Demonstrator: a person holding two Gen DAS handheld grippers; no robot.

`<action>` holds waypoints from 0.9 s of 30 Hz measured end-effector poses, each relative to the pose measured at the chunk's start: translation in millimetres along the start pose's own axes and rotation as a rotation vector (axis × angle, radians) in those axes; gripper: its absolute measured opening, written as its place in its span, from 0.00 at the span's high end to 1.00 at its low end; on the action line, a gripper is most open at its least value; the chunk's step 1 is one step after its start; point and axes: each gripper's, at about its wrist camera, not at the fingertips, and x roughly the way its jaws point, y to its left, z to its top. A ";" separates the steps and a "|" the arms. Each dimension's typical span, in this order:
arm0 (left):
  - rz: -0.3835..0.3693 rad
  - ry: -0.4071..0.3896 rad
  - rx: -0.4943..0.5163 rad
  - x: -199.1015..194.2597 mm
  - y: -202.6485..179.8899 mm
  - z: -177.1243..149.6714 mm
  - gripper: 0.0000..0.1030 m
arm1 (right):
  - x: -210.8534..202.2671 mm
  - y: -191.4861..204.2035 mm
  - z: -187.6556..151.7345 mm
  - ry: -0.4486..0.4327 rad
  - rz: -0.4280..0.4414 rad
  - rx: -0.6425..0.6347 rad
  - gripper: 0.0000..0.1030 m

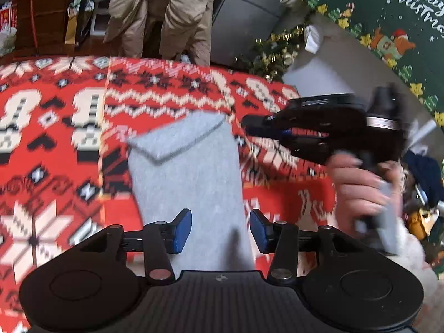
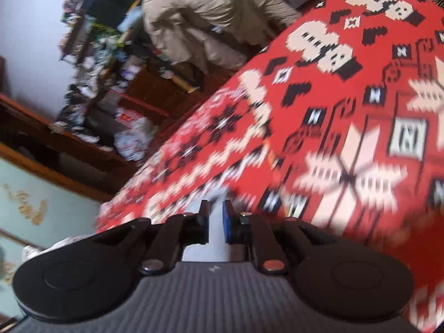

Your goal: Fold clothes

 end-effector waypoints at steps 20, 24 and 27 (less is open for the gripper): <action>-0.007 0.064 0.077 -20.9 9.4 -73.1 0.50 | -70.2 17.0 -157.4 0.170 -0.127 -0.138 0.88; -0.024 0.013 0.066 -43.3 12.9 -77.4 0.49 | -90.2 21.6 -165.8 0.131 -0.127 -0.151 0.83; -0.013 -0.015 0.039 -57.6 16.5 -76.0 0.42 | -102.0 29.6 -168.7 0.103 -0.144 -0.174 0.72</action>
